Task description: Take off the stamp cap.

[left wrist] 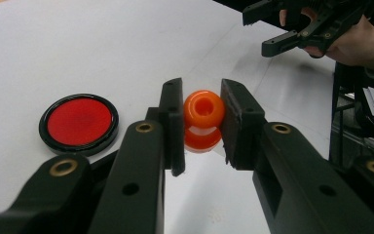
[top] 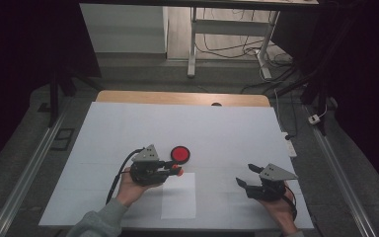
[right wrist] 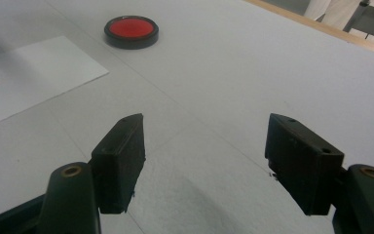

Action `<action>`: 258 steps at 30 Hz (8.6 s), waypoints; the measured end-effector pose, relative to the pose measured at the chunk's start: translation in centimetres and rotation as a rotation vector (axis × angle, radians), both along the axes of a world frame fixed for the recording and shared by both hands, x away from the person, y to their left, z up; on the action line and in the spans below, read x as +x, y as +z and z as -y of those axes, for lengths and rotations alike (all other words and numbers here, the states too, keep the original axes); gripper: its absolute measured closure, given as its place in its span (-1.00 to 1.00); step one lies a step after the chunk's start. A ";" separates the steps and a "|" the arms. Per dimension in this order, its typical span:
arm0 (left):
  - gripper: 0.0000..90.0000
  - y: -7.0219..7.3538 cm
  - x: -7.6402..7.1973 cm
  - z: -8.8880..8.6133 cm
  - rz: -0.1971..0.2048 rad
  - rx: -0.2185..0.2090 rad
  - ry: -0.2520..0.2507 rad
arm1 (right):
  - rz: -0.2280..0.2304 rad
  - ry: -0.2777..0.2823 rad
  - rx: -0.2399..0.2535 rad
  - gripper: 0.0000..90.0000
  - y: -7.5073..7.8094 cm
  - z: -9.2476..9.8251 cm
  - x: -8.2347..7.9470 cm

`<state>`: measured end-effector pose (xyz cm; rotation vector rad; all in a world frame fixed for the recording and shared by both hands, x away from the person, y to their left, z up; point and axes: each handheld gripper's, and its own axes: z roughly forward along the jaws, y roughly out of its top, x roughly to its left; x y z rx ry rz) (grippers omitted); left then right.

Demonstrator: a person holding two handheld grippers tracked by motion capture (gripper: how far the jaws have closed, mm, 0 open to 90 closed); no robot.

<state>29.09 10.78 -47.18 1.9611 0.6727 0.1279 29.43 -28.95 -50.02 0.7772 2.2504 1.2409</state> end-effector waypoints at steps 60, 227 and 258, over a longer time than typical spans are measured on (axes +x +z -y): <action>0.61 -0.7 0.6 1.0 -0.013 0.013 -0.027 | 0.014 0.146 0.009 -0.24 -1.1 -8.6 -0.2; 0.63 -1.5 -0.3 2.2 0.055 0.047 -0.032 | -0.004 0.265 -0.001 0.43 -1.0 -15.9 -0.8; 0.63 -0.3 -0.5 1.0 0.068 -0.018 -0.001 | -0.031 0.274 -0.021 0.44 -1.4 -16.1 -0.9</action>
